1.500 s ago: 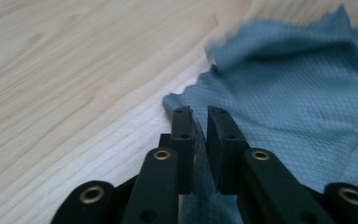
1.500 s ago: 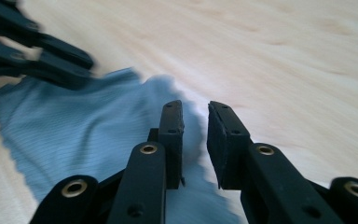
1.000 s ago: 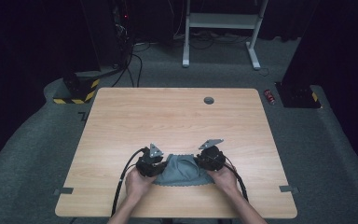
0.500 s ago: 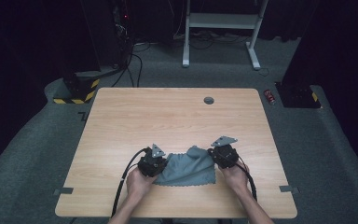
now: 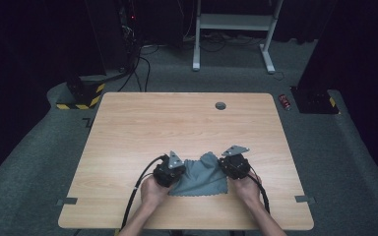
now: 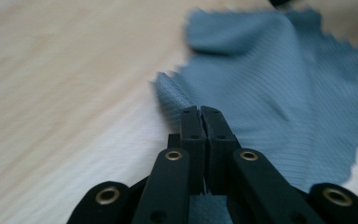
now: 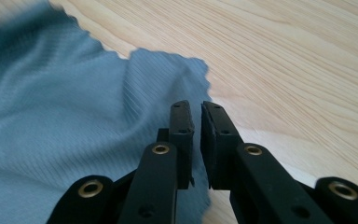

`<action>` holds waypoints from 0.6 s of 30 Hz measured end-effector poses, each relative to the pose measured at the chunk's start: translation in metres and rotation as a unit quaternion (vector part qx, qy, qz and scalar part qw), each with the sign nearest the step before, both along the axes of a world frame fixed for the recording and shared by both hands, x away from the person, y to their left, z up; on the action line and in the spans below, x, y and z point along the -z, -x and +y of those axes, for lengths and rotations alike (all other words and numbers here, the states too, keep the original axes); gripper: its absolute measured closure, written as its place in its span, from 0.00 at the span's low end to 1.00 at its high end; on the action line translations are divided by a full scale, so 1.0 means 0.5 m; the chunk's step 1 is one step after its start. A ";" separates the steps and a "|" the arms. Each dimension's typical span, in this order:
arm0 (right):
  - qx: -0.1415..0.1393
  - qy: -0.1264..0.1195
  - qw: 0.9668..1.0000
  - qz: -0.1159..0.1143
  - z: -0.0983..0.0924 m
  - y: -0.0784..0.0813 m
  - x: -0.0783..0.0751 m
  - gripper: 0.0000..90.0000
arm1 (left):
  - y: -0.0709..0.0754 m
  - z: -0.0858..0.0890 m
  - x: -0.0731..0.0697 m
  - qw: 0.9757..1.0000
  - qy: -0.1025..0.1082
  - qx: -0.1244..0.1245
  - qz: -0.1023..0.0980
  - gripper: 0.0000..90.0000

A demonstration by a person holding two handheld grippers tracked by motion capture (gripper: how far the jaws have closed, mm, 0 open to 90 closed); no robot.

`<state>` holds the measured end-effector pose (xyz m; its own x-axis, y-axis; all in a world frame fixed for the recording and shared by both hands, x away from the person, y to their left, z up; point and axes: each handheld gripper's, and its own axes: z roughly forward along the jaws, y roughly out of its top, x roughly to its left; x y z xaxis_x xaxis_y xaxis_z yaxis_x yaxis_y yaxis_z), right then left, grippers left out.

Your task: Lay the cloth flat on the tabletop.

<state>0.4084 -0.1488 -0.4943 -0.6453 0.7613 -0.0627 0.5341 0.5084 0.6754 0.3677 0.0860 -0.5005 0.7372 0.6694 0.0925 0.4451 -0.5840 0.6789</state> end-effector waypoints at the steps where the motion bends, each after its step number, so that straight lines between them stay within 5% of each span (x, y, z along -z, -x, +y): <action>1: -0.005 0.004 1.000 -0.001 0.006 -0.001 0.001 0.92 | 0.003 -0.009 0.007 1.000 -0.006 0.009 0.004 0.96; 5: -0.009 0.006 1.000 0.002 0.020 -0.005 0.006 0.90 | 0.009 -0.004 0.008 1.000 0.017 0.016 0.011 0.85; 7: -0.006 0.006 1.000 0.007 0.021 -0.010 0.010 0.89 | 0.010 0.032 -0.011 0.999 0.051 -0.010 0.005 0.82; 11: -0.003 0.008 1.000 0.013 0.022 -0.014 0.016 0.89 | 0.004 0.073 -0.023 0.996 0.074 -0.044 0.010 0.81; 18: -0.004 0.014 1.000 0.022 0.027 -0.015 0.028 0.89 | -0.013 0.103 -0.017 0.993 0.075 -0.091 0.019 0.78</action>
<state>0.4160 -0.1351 -0.5081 -0.6539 0.7546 -0.0551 0.5589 0.5308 0.6371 0.3742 0.1376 -0.4920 0.6033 0.7963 -0.0434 0.5606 -0.3848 0.7332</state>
